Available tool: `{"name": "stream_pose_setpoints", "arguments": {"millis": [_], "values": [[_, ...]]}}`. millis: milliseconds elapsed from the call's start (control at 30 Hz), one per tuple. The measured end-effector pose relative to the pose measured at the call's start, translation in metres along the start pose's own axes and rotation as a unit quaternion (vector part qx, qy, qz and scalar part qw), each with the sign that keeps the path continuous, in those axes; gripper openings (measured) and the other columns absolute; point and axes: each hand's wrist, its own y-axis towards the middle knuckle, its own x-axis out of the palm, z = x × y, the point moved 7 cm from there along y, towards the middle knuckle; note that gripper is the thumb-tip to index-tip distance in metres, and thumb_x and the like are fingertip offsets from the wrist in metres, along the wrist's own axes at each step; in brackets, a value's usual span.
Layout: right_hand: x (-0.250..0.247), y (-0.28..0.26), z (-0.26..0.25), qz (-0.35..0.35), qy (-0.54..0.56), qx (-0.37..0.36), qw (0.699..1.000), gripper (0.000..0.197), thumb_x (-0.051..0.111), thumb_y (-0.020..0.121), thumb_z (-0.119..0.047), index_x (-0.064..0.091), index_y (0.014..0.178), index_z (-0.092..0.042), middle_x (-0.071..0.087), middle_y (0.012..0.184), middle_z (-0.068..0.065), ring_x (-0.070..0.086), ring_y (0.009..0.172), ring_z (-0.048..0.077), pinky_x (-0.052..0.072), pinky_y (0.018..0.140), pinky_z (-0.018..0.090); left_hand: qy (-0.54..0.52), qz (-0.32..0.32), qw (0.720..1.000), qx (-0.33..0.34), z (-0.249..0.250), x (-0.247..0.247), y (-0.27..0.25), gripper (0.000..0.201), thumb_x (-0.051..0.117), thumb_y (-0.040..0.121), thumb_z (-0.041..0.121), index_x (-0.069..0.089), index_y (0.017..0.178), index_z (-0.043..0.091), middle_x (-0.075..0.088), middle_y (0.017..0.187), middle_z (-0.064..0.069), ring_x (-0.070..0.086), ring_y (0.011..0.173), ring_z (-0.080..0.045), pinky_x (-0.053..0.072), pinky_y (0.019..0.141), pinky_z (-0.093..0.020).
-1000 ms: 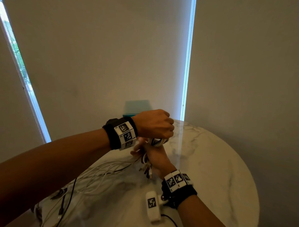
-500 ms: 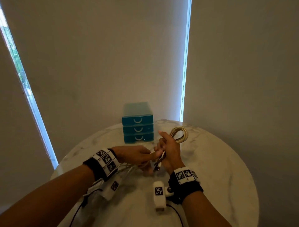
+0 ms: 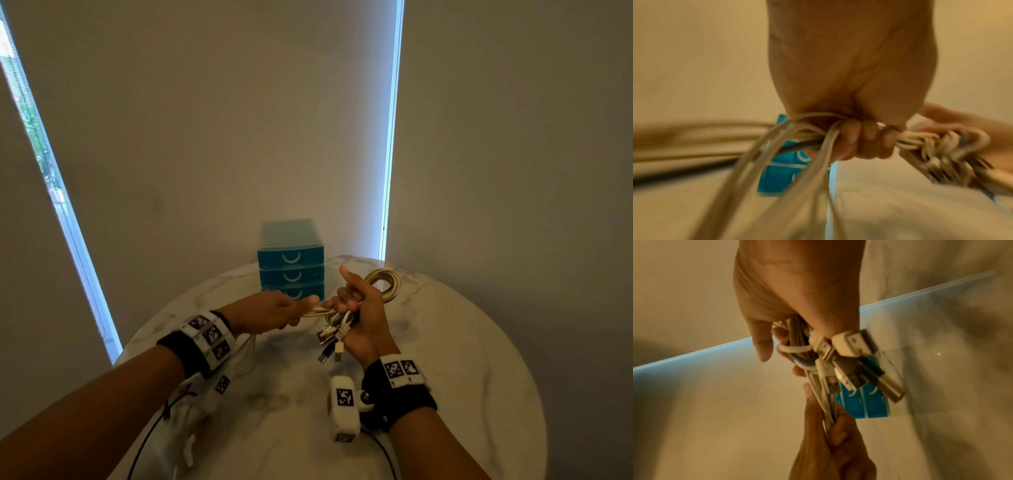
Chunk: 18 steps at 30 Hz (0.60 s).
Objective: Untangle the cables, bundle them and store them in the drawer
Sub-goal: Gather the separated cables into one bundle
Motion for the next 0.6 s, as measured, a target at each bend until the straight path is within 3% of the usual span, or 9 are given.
{"name": "stream_pose_setpoints", "arguments": {"millis": [67, 100, 133, 200, 267, 367, 433, 500, 600], "values": [[-0.007, 0.0, -0.002, 0.052, -0.013, -0.008, 0.999, 0.051, 0.077, 0.094, -0.025, 0.044, 0.055, -0.021, 0.036, 0.047, -0.001, 0.037, 0.041, 0.014, 0.046, 0.057, 0.033, 0.01, -0.016, 0.999, 0.03, 0.003, 0.01, 0.001, 0.079, 0.027, 0.097, 0.078, 0.07, 0.115, 0.014, 0.071, 0.111, -0.004, 0.07, 0.099, -0.025, 0.059, 0.092, -0.036], [-0.012, 0.0, -0.004, 0.082, -0.025, -0.011, 0.996, 0.051, 0.078, 0.093, -0.025, 0.043, 0.056, -0.021, 0.034, 0.048, -0.001, 0.036, 0.04, 0.014, 0.044, 0.054, 0.033, -0.028, -0.049, 0.998, 0.034, 0.005, 0.018, 0.001, 0.07, 0.031, 0.102, 0.071, 0.067, 0.118, 0.013, 0.068, 0.113, -0.005, 0.07, 0.096, -0.025, 0.061, 0.09, -0.034], [-0.017, 0.0, -0.007, 0.108, -0.039, -0.016, 0.993, 0.051, 0.078, 0.093, -0.026, 0.043, 0.057, -0.021, 0.034, 0.049, 0.0, 0.036, 0.039, 0.014, 0.043, 0.052, 0.032, -0.074, -0.084, 0.993, 0.033, 0.007, 0.024, 0.0, 0.058, 0.035, 0.107, 0.064, 0.064, 0.117, 0.014, 0.063, 0.108, -0.004, 0.067, 0.085, -0.02, 0.061, 0.08, -0.03], [-0.025, 0.0, -0.014, 0.148, -0.072, -0.031, 0.986, 0.05, 0.079, 0.094, -0.028, 0.045, 0.059, -0.019, 0.037, 0.049, 0.0, 0.038, 0.038, 0.014, 0.043, 0.049, 0.031, -0.118, -0.116, 0.986, 0.023, 0.015, 0.032, -0.002, 0.046, 0.035, 0.111, 0.057, 0.061, 0.117, 0.019, 0.056, 0.096, -0.001, 0.053, 0.067, -0.01, 0.05, 0.06, -0.021], [-0.032, 0.0, -0.019, 0.18, -0.101, -0.045, 0.977, 0.046, 0.079, 0.094, -0.031, 0.049, 0.061, -0.017, 0.042, 0.049, 0.0, 0.043, 0.04, 0.014, 0.045, 0.051, 0.031, -0.059, -0.081, 0.994, 0.038, 0.023, 0.031, 0.002, 0.052, 0.03, 0.109, 0.064, 0.064, 0.117, 0.026, 0.057, 0.092, 0.003, 0.05, 0.068, -0.007, 0.046, 0.064, -0.021], [-0.037, -0.002, -0.021, 0.221, -0.146, -0.056, 0.963, 0.032, 0.077, 0.091, -0.028, 0.056, 0.071, -0.015, 0.05, 0.052, 0.002, 0.051, 0.048, 0.018, 0.046, 0.053, 0.031, 0.114, 0.023, 0.989, 0.091, 0.028, 0.021, 0.008, 0.071, 0.016, 0.099, 0.082, 0.065, 0.099, 0.031, 0.065, 0.093, 0.009, 0.061, 0.083, -0.01, 0.053, 0.082, -0.033], [-0.04, -0.005, -0.027, 0.252, -0.166, -0.076, 0.95, 0.022, 0.074, 0.09, -0.022, 0.059, 0.078, -0.012, 0.054, 0.056, 0.004, 0.05, 0.051, 0.02, 0.044, 0.053, 0.032, 0.238, 0.07, 0.963, 0.107, 0.025, 0.017, 0.012, 0.073, 0.007, 0.09, 0.088, 0.056, 0.094, 0.034, 0.065, 0.09, 0.008, 0.062, 0.082, -0.016, 0.055, 0.08, -0.036], [-0.045, -0.008, -0.034, 0.28, -0.176, -0.093, 0.939, 0.019, 0.072, 0.089, -0.021, 0.06, 0.08, -0.009, 0.059, 0.057, 0.007, 0.051, 0.054, 0.022, 0.044, 0.055, 0.034, 0.287, 0.087, 0.945, 0.129, 0.025, 0.02, 0.013, 0.071, 0.005, 0.086, 0.085, 0.052, 0.097, 0.033, 0.059, 0.089, 0.008, 0.057, 0.08, -0.016, 0.049, 0.072, -0.033], [-0.052, -0.011, -0.044, 0.323, -0.226, -0.14, 0.908, 0.021, 0.07, 0.086, -0.024, 0.065, 0.085, -0.004, 0.073, 0.071, 0.011, 0.063, 0.058, 0.026, 0.053, 0.057, 0.037, 0.312, 0.07, 0.928, 0.191, 0.045, 0.036, 0.009, 0.064, 0.015, 0.098, 0.076, 0.055, 0.101, 0.025, 0.06, 0.086, 0.003, 0.058, 0.074, -0.017, 0.049, 0.072, -0.031]]}}
